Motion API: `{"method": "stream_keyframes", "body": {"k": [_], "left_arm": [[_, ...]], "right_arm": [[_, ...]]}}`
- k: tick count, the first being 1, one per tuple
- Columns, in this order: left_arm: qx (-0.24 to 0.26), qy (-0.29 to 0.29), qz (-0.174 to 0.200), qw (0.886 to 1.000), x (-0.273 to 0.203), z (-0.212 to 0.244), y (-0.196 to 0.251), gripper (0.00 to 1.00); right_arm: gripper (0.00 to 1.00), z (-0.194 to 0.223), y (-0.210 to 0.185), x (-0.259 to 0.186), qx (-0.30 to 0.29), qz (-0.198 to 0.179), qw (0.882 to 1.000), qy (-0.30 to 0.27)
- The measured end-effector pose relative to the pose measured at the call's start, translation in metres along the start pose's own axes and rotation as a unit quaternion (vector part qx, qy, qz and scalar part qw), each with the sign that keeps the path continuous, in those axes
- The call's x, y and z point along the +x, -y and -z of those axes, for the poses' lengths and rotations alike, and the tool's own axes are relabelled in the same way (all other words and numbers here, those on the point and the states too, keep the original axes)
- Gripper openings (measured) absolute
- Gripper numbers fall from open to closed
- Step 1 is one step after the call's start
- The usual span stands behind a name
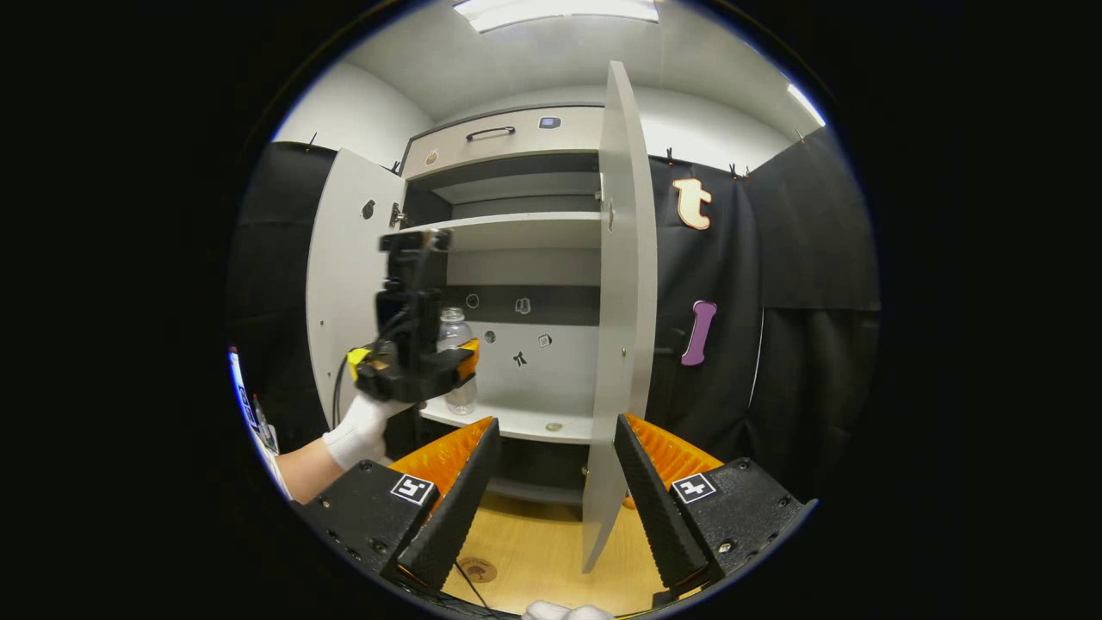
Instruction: Grasp the bottle in the cabinet with the left hand and place it on the coaster, then close the right door with the right hand and the left door with the left hand.
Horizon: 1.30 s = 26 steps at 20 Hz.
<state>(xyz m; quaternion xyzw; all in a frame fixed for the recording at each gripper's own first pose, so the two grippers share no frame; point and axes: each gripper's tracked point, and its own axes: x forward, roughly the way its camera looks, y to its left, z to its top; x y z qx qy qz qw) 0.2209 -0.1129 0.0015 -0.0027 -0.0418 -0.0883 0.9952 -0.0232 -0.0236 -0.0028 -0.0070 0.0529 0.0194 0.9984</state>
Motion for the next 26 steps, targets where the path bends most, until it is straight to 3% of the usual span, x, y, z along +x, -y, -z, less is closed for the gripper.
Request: {"method": "stream_keyframes", "body": {"k": [8, 13, 14, 16, 17, 19, 23, 26], "left_arm": [[0.015, 0.007, 0.009, 1.000, -0.101, 0.043, 0.006, 0.75], [0.023, -0.043, 0.025, 0.999, -0.140, 0.148, 0.031, 0.79], [0.022, -0.058, 0.030, 0.998, -0.146, 0.169, 0.034, 0.75], [0.000, -0.090, 0.040, 0.995, -0.156, 0.210, 0.041, 0.72], [-0.018, -0.105, 0.042, 0.993, -0.164, 0.228, 0.046, 0.76], [-0.038, -0.111, 0.047, 0.992, -0.174, 0.252, 0.053, 0.76], [-0.030, -0.083, 0.068, 0.994, -0.184, 0.282, 0.065, 0.76], [-0.037, -0.102, 0.067, 0.992, -0.191, 0.313, 0.065, 0.75]], "right_arm": [[0.83, 0.037, 0.004, -0.019, 0.013, 0.000, 1.000, -0.028], [0.83, 0.059, 0.024, -0.028, 0.023, 0.021, 0.998, -0.051], [0.83, 0.063, 0.028, -0.029, 0.021, 0.026, 0.998, -0.058], [0.83, 0.070, 0.037, -0.033, 0.015, 0.034, 0.997, -0.069], [0.83, 0.072, 0.040, -0.034, 0.010, 0.038, 0.997, -0.073], [0.83, 0.078, 0.047, -0.036, -0.002, 0.045, 0.996, -0.083], [0.83, 0.097, 0.055, -0.032, -0.016, 0.048, 0.993, -0.111], [0.83, 0.118, 0.051, -0.026, -0.017, 0.037, 0.989, -0.142]]}}
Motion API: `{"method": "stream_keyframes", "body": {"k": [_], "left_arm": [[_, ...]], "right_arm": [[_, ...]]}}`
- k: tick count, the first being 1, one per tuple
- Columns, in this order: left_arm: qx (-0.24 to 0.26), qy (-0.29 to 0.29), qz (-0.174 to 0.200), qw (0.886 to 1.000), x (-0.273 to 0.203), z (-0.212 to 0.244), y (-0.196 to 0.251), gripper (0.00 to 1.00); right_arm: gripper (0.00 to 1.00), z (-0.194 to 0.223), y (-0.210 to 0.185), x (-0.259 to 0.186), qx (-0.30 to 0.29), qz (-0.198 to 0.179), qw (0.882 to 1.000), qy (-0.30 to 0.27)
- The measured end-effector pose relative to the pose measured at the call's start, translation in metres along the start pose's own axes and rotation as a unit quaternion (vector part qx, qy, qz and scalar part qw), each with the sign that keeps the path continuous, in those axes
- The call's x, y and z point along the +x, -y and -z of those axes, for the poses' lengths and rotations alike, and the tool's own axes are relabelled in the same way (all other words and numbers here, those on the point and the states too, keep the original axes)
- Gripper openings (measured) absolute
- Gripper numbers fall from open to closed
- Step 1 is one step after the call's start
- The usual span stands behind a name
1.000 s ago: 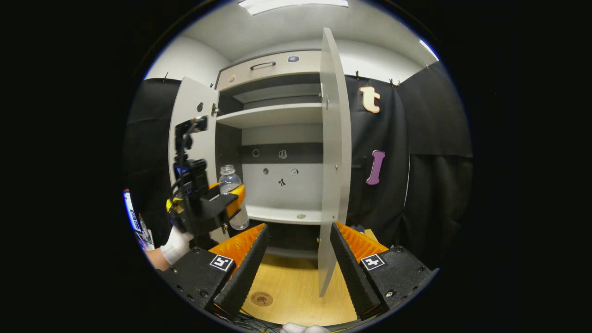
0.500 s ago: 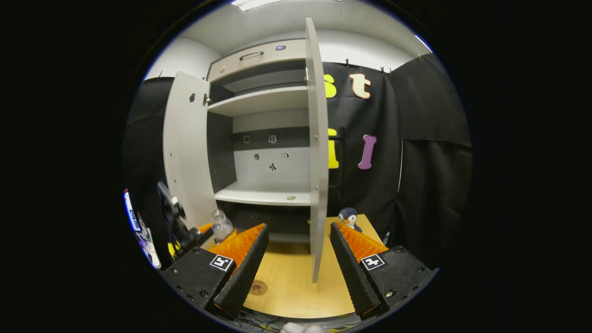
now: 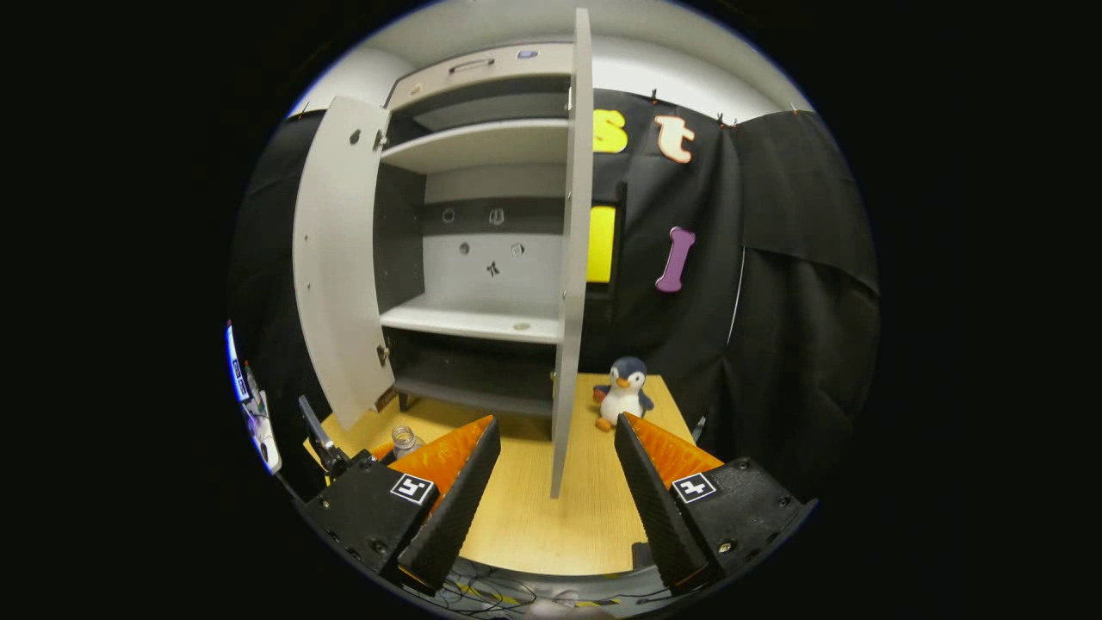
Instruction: Grasp the bottle in the cabinet with the left hand and place it on the coaster, then close the right door with the right hand and the left door with the left hand.
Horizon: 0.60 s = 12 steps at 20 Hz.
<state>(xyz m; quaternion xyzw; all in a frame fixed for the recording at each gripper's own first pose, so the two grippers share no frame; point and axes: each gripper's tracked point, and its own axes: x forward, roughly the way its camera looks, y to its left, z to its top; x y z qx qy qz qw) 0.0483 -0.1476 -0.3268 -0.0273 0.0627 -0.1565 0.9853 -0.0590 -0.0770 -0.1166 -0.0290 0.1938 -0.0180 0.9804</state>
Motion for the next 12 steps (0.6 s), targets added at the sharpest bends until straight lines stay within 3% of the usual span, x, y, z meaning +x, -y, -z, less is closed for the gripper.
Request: {"method": "stream_keyframes", "body": {"k": [9, 12], "left_arm": [[0.006, -0.001, 0.009, 1.000, 0.011, 0.032, 0.001, 0.75], [0.010, -0.005, 0.009, 1.000, 0.013, 0.032, 0.002, 0.80]], "right_arm": [[0.83, -0.001, -0.021, 0.016, -0.024, -0.017, 1.000, -0.008], [0.83, -0.003, -0.024, 0.016, -0.025, -0.017, 0.999, -0.010]]}}
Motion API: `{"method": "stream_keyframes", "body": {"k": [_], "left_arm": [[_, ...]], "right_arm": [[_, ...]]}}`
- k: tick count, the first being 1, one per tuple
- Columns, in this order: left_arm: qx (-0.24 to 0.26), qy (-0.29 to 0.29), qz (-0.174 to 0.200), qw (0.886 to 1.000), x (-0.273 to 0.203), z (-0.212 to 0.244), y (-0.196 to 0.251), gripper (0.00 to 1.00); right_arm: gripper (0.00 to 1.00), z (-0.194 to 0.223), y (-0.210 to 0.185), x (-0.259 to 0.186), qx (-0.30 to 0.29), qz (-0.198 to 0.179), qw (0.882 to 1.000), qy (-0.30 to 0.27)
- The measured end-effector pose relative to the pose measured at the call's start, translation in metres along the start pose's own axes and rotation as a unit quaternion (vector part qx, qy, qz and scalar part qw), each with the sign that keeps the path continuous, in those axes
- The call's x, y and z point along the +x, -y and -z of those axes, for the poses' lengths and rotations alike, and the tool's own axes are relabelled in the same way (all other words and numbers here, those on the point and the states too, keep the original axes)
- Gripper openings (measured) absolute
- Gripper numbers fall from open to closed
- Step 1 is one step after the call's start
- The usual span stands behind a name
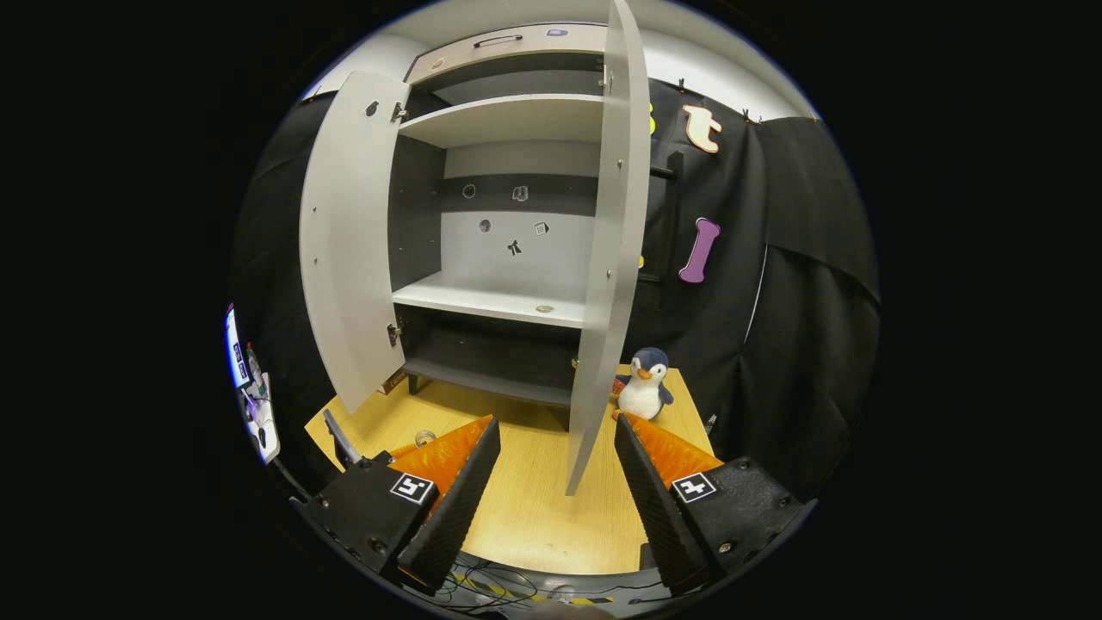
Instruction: Grasp the bottle in the cabinet with the left hand and place it on the coaster, then close the right door with the right hand and the left door with the left hand.
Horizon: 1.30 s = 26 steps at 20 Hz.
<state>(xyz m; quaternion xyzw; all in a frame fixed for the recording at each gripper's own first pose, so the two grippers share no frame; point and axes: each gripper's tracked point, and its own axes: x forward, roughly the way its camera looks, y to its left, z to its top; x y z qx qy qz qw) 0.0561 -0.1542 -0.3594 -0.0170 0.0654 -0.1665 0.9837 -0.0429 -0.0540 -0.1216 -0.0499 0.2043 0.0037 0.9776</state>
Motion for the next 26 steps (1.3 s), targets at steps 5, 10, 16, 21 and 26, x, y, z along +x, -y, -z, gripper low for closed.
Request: {"method": "stream_keyframes", "body": {"k": [5, 10, 16, 21, 26], "left_arm": [[0.000, 0.002, -0.007, 1.000, 0.002, -0.018, -0.009, 0.96], [0.012, 0.043, -0.004, 0.999, 0.000, -0.079, -0.015, 0.96], [0.016, 0.076, -0.026, 0.997, -0.024, -0.169, -0.026, 0.96], [0.008, 0.083, -0.041, 0.996, -0.055, -0.244, -0.047, 0.96], [0.019, 0.066, -0.092, 0.993, -0.095, -0.290, -0.095, 0.96]], "right_arm": [[0.83, -0.005, -0.006, -0.004, 0.006, -0.004, 1.000, 0.007], [0.83, -0.017, -0.007, -0.014, 0.015, 0.002, 0.999, 0.029], [0.82, -0.038, -0.012, -0.032, 0.036, -0.004, 0.997, 0.067], [0.83, -0.058, -0.012, -0.050, 0.046, -0.007, 0.993, 0.109], [0.83, -0.074, -0.001, -0.063, 0.058, -0.001, 0.988, 0.144]]}}
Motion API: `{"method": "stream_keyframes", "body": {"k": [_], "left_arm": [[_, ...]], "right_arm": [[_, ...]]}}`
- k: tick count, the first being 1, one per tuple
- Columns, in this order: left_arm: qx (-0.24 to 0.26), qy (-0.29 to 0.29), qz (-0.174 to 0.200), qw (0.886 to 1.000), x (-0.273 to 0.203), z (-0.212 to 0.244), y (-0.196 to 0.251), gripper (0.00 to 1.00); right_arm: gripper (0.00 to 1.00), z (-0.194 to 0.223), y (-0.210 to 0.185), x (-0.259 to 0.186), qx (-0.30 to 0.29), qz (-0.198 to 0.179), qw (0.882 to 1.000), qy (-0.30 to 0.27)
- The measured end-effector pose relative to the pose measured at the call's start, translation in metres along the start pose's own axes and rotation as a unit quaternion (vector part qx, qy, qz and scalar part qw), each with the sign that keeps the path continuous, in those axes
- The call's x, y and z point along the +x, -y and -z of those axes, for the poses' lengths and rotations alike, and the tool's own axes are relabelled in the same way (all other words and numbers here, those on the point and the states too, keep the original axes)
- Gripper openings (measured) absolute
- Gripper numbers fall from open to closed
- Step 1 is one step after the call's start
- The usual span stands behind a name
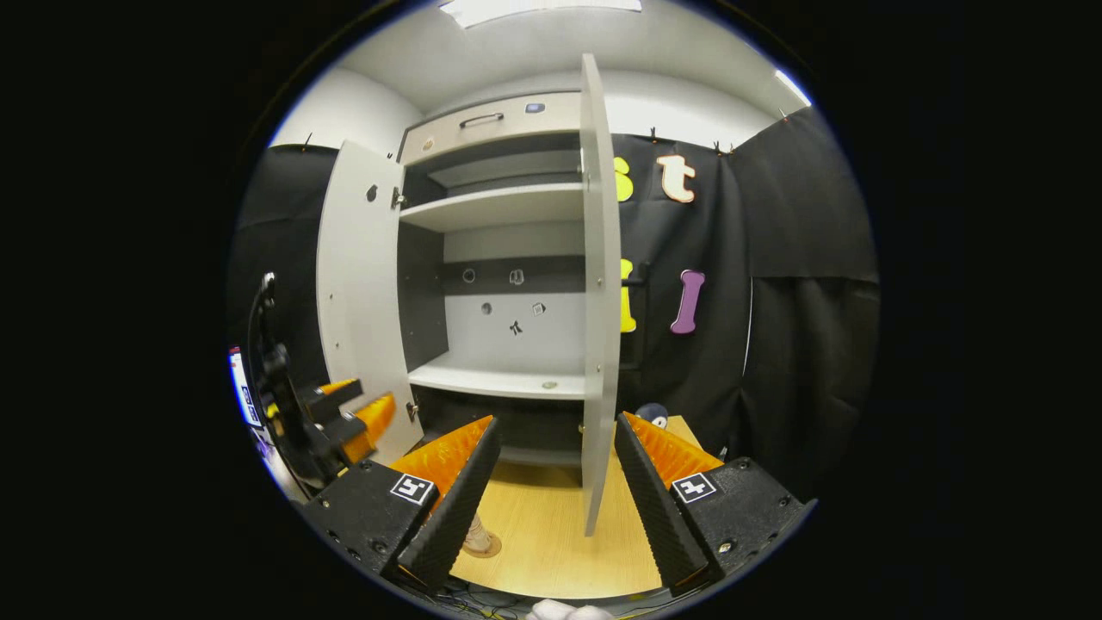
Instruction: Grasp the bottle in the cabinet with the left hand and place it on the coaster, then close the right door with the right hand and the left door with the left hand.
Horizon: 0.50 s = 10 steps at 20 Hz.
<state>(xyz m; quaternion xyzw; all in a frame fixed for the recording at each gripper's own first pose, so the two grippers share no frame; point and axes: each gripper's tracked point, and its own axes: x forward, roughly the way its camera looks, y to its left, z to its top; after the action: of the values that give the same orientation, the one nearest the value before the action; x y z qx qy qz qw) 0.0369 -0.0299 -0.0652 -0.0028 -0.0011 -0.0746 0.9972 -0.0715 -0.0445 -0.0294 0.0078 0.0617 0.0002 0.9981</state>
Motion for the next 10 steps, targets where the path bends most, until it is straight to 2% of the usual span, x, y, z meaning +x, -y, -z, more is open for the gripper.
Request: {"method": "stream_keyframes", "body": {"k": [5, 10], "left_arm": [[0.006, -0.006, -0.034, 0.999, -0.034, -0.027, -0.041, 0.96], [0.024, -0.015, -0.069, 0.997, -0.065, -0.025, -0.054, 0.96]], "right_arm": [[0.83, -0.009, 0.034, 0.005, 0.005, 0.028, 1.000, 0.011], [0.83, -0.018, 0.076, 0.019, 0.012, 0.055, 0.998, 0.019]]}}
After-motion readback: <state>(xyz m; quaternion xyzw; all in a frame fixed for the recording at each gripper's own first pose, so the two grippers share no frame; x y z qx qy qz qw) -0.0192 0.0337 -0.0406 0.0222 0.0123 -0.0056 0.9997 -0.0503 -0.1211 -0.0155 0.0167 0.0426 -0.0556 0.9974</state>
